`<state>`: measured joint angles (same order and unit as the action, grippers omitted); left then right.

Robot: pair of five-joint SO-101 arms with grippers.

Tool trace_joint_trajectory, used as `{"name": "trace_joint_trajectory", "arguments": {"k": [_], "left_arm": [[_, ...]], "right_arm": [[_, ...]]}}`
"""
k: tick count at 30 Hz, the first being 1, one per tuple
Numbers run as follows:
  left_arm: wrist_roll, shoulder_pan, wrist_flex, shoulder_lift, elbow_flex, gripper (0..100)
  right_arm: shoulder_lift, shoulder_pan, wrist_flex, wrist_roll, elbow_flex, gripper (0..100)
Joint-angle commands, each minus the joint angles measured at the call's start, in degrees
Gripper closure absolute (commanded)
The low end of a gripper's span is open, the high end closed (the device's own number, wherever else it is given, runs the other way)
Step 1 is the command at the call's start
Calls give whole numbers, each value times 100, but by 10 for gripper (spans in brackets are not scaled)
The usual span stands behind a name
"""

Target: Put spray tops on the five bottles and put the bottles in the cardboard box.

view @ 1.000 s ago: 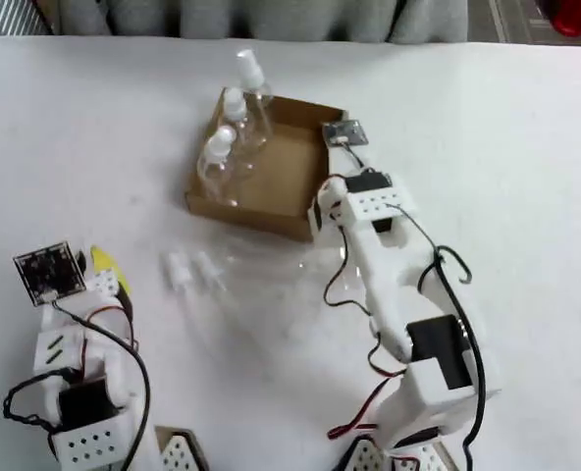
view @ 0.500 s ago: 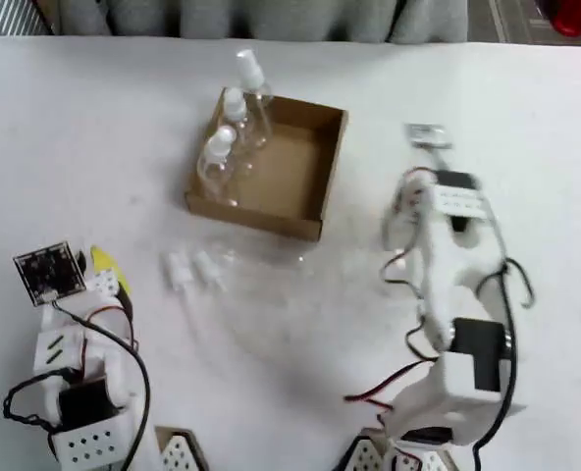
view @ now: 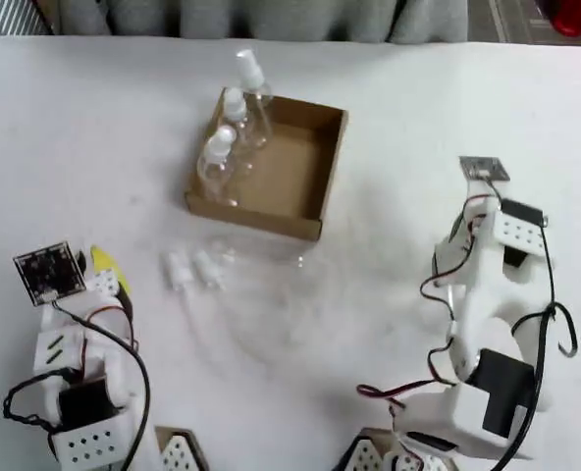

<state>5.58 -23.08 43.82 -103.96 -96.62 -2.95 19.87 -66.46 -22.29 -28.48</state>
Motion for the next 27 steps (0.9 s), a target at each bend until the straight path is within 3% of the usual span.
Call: {"name": "trace_joint_trajectory", "arguments": {"k": [1, 11, 22, 27], "left_arm": [[53, -40, 44, -92, 369, 928], [53, -40, 44, -92, 369, 928], [62, -31, 44, -92, 360, 928], [70, -31, 35, -92, 360, 928]], "right_arm": [[-154, 4, 330, -88, 44, 778], [-4, -31, -233, 202, 721, 732], [-13, -426, -541, 1899, 1081, 733], [-13, -549, -505, 2198, 1090, 733]]}}
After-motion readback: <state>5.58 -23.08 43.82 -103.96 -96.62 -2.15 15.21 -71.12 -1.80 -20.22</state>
